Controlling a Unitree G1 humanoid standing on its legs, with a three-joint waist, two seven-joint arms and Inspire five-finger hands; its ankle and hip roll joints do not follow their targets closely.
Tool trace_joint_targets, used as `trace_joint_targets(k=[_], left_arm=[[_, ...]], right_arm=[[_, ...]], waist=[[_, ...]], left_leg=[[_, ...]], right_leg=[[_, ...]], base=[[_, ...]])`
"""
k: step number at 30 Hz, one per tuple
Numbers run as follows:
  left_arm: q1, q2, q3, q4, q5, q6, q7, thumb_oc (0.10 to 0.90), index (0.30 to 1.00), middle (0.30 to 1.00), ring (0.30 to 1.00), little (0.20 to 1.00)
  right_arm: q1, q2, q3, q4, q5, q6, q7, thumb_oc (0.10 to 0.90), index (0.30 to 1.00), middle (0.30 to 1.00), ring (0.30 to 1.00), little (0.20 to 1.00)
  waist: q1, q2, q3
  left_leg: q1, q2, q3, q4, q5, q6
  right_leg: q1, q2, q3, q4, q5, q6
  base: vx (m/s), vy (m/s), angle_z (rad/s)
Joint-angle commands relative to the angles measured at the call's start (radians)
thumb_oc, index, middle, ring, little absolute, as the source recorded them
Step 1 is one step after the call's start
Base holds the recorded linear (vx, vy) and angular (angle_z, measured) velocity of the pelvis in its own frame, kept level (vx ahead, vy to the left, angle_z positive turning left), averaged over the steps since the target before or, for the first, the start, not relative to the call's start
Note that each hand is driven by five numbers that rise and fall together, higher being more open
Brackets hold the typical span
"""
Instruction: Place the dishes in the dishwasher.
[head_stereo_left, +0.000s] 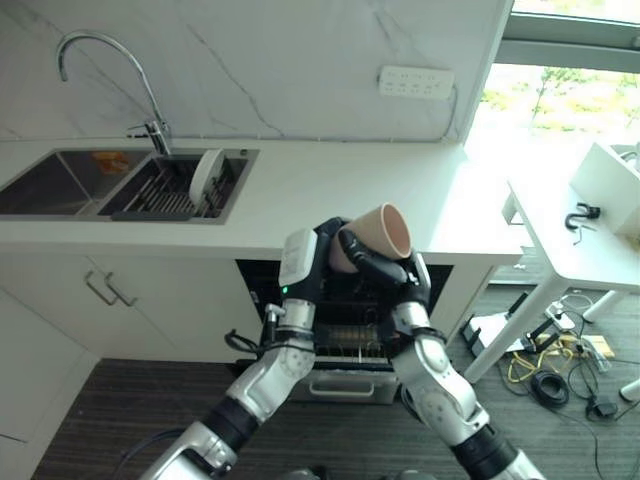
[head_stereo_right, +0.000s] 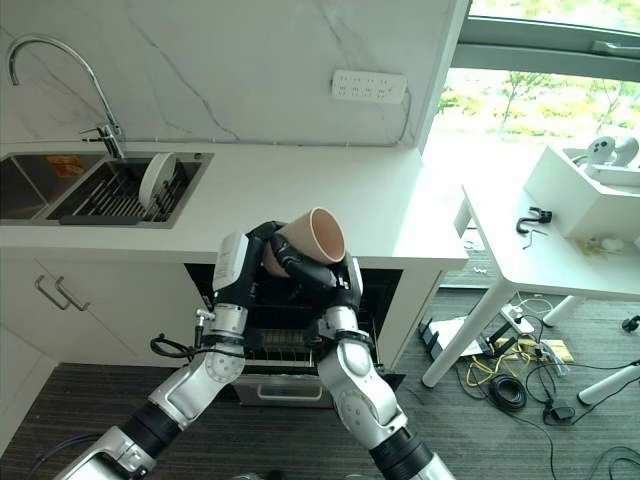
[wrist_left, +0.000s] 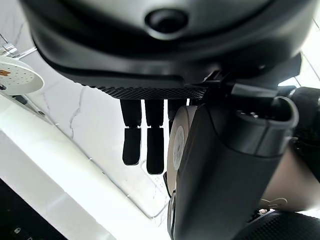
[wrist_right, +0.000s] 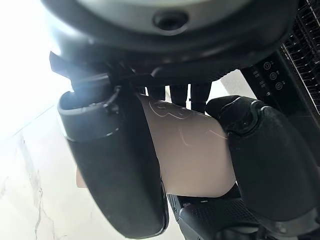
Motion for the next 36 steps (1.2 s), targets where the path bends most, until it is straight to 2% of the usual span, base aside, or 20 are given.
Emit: trace_joint_targets(k=[1,5,6,7,12,13,17,19,23,26,30,36], left_arm=[[-0.118,-0.049,-0.193,-0.094,0.091,-0.201,-0.048,0.4,0.3,0.3,0.3,0.3],[-0.095,-0.05,-0.189,-0.074,0.02,-0.185,-0.111,0.4,0.3,0.3,0.3,0.3],[-0.091,-0.05,-0.186,-0.067,-0.006,-0.177,-0.131,0.7,0.749,0.749,0.749,0.749],[-0.08,-0.043,-0.178,-0.062,-0.018,-0.173,-0.148,0.8,0.9,0.9,0.9,0.9],[0.005,0.046,-0.094,-0.052,-0.072,-0.217,-0.129,0.8,0.9,0.9,0.9,0.9],[0.058,0.09,-0.028,-0.054,-0.095,-0.237,-0.11,0.8,0.9,0.9,0.9,0.9],[0.125,0.134,0.06,-0.051,-0.108,-0.27,-0.088,0.8,0.9,0.9,0.9,0.9],[0.168,0.16,0.135,-0.048,-0.127,-0.285,-0.072,0.8,0.9,0.9,0.9,0.9],[0.201,0.178,0.207,-0.046,-0.157,-0.295,-0.044,0.8,0.9,0.9,0.9,0.9],[0.21,0.184,0.247,-0.049,-0.186,-0.303,-0.061,0.8,0.9,0.9,0.9,0.9],[0.221,0.18,0.267,-0.061,-0.229,-0.285,-0.122,0.8,0.9,0.9,0.9,0.9],[0.223,0.18,0.306,-0.12,-0.255,-0.301,-0.163,0.8,0.9,0.9,0.9,0.9]], right_arm=[[-0.167,0.065,-0.025,-0.096,-0.054,-0.089,0.076,0.4,0.3,0.3,0.3,0.3],[-0.167,0.057,-0.064,-0.117,-0.077,-0.103,0.05,0.4,0.3,0.3,0.3,0.3],[-0.167,0.056,-0.073,-0.12,-0.084,-0.106,0.038,0.4,0.3,0.3,0.3,0.3],[-0.165,0.049,-0.094,-0.129,-0.089,-0.108,0.028,0.4,0.3,0.3,0.3,0.3],[-0.138,-0.018,-0.218,-0.198,-0.144,-0.132,0.007,0.4,0.3,0.3,0.3,0.3],[-0.113,-0.059,-0.281,-0.219,-0.147,-0.157,0.012,0.4,0.3,0.3,0.3,0.3],[-0.077,-0.105,-0.36,-0.239,-0.133,-0.192,0.035,0.4,0.3,0.3,0.3,0.3],[-0.06,-0.138,-0.422,-0.24,-0.108,-0.223,0.052,0.4,0.3,0.3,0.3,0.3],[-0.07,-0.176,-0.482,-0.237,-0.112,-0.269,0.039,0.4,0.3,0.3,0.3,0.3],[-0.089,-0.202,-0.519,-0.242,-0.116,-0.283,0.023,0.4,0.3,0.3,0.3,0.3],[-0.11,-0.223,-0.552,-0.249,-0.132,-0.285,0.006,0.4,0.3,0.3,0.3,0.3],[-0.089,-0.227,-0.558,-0.268,-0.148,-0.261,0.027,0.4,0.3,0.3,0.3,0.3]], waist=[[-0.01,0.001,-0.023],[-0.012,0.005,-0.023],[-0.013,0.006,-0.023],[-0.014,0.008,-0.021],[-0.011,0.02,-0.014],[-0.006,0.025,-0.013],[-0.002,0.03,-0.012],[0.004,0.033,-0.013],[0.013,0.033,-0.016],[0.018,0.032,-0.019],[0.025,0.03,-0.022],[0.028,0.027,-0.023]], left_leg=[[0.092,0.031,-0.02,-0.009,-0.167,-0.049],[0.092,0.029,-0.02,-0.009,-0.167,-0.051],[0.092,0.029,-0.02,-0.009,-0.167,-0.051],[0.093,0.029,-0.02,-0.009,-0.167,-0.051],[0.096,0.025,-0.025,-0.009,-0.165,-0.051],[0.097,0.023,-0.029,-0.009,-0.164,-0.051],[0.098,0.022,-0.032,-0.009,-0.164,-0.053],[0.099,0.022,-0.036,-0.009,-0.164,-0.055],[0.102,0.019,-0.044,-0.009,-0.164,-0.06],[0.104,0.019,-0.047,-0.009,-0.164,-0.063],[0.103,0.019,-0.051,-0.009,-0.163,-0.067],[0.098,0.018,-0.057,-0.009,-0.161,-0.067]], right_leg=[[0.054,-0.025,0.019,-0.065,-0.048,0.081],[0.053,-0.027,0.018,-0.065,-0.047,0.083],[0.054,-0.027,0.018,-0.065,-0.047,0.083],[0.054,-0.027,0.019,-0.065,-0.046,0.083],[0.052,-0.026,0.018,-0.065,-0.044,0.082],[0.053,-0.025,0.017,-0.065,-0.044,0.08],[0.053,-0.026,0.013,-0.065,-0.044,0.079],[0.056,-0.027,0.009,-0.065,-0.047,0.077],[0.063,-0.027,0.001,-0.065,-0.051,0.076],[0.068,-0.027,-0.003,-0.065,-0.053,0.075],[0.072,-0.03,-0.011,-0.065,-0.054,0.075],[0.068,-0.029,-0.01,-0.065,-0.055,0.075]], base=[[0.0,0.0,0.0],[0.0,0.0,0.0],[0.0,0.0,0.0],[0.0,0.0,0.0],[0.01,0.002,0.0],[0.0,0.0,0.0],[0.0,0.0,0.0],[0.0,0.0,0.0],[0.01,0.008,0.03],[0.03,0.015,0.1],[0.02,0.003,0.06],[0.0,0.0,0.0]])
